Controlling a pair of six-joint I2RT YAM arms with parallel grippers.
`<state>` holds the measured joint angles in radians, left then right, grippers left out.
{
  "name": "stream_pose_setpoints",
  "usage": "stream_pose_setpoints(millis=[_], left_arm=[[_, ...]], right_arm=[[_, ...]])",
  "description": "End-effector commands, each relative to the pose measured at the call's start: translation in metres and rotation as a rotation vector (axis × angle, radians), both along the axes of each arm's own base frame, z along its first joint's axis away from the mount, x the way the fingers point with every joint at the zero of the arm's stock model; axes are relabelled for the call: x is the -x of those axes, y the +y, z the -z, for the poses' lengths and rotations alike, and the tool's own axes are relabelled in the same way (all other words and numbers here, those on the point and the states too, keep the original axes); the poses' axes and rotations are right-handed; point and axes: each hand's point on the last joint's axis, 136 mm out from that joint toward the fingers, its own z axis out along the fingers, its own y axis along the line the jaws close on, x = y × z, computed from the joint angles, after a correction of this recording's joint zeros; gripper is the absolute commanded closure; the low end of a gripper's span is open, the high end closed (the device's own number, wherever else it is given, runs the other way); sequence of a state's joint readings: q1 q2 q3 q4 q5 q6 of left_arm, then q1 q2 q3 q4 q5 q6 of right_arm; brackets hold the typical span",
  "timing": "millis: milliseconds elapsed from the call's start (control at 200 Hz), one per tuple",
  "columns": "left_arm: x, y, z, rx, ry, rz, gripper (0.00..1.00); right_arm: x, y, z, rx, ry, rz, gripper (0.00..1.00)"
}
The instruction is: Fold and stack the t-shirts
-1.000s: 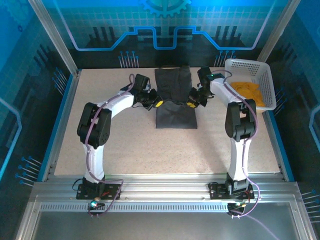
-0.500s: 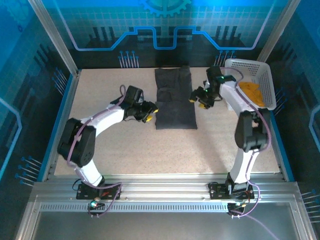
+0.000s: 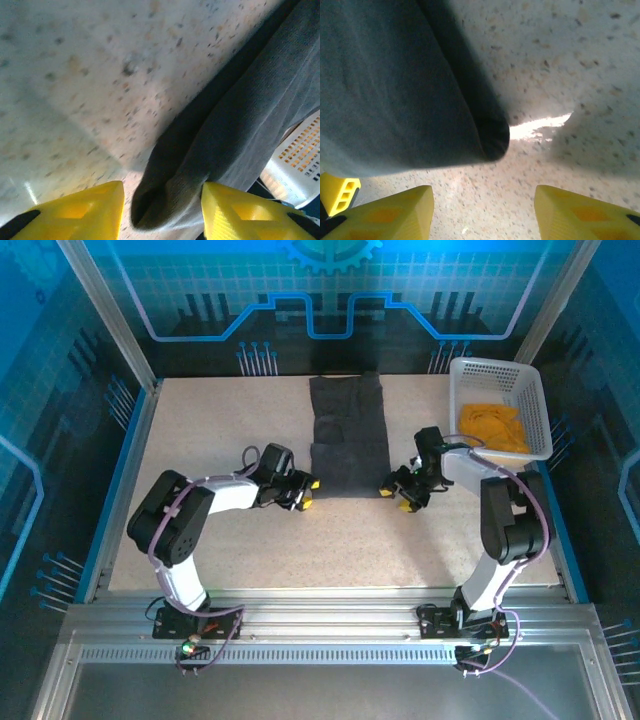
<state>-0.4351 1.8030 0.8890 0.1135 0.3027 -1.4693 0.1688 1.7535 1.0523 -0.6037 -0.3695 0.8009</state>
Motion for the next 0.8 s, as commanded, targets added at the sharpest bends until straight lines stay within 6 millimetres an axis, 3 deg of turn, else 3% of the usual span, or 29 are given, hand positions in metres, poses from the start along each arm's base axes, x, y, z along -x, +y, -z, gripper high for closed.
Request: stream_pose_setpoints(millis=[0,205,370,430,525,695,795], left_arm=[[-0.014,-0.011,-0.006,0.032,-0.03,-0.006,0.61],[-0.02,-0.014,-0.001,0.035,-0.033,-0.001,0.78],[-0.028,-0.013,-0.001,0.031,-0.048,-0.008,1.0],[-0.033,-0.008,-0.008,0.025,-0.069,-0.017,1.0],[-0.044,-0.001,-0.033,-0.001,-0.129,-0.012,1.0],[-0.069,0.008,-0.102,0.012,-0.281,0.004,1.0],[-0.068,0.011,-0.135,0.0,-0.33,0.038,1.0]], right_arm=[[-0.02,0.005,0.004,-0.033,-0.006,0.026,0.47],[-0.038,0.007,0.014,-0.021,0.02,0.036,0.62],[-0.055,0.011,0.013,-0.033,0.001,0.042,0.84],[-0.061,0.011,0.005,-0.032,-0.024,0.043,0.92],[-0.067,0.009,-0.019,-0.01,-0.081,0.033,1.0],[-0.075,0.007,-0.071,-0.013,-0.184,0.029,1.0],[-0.073,0.007,-0.098,-0.017,-0.218,0.02,1.0]])
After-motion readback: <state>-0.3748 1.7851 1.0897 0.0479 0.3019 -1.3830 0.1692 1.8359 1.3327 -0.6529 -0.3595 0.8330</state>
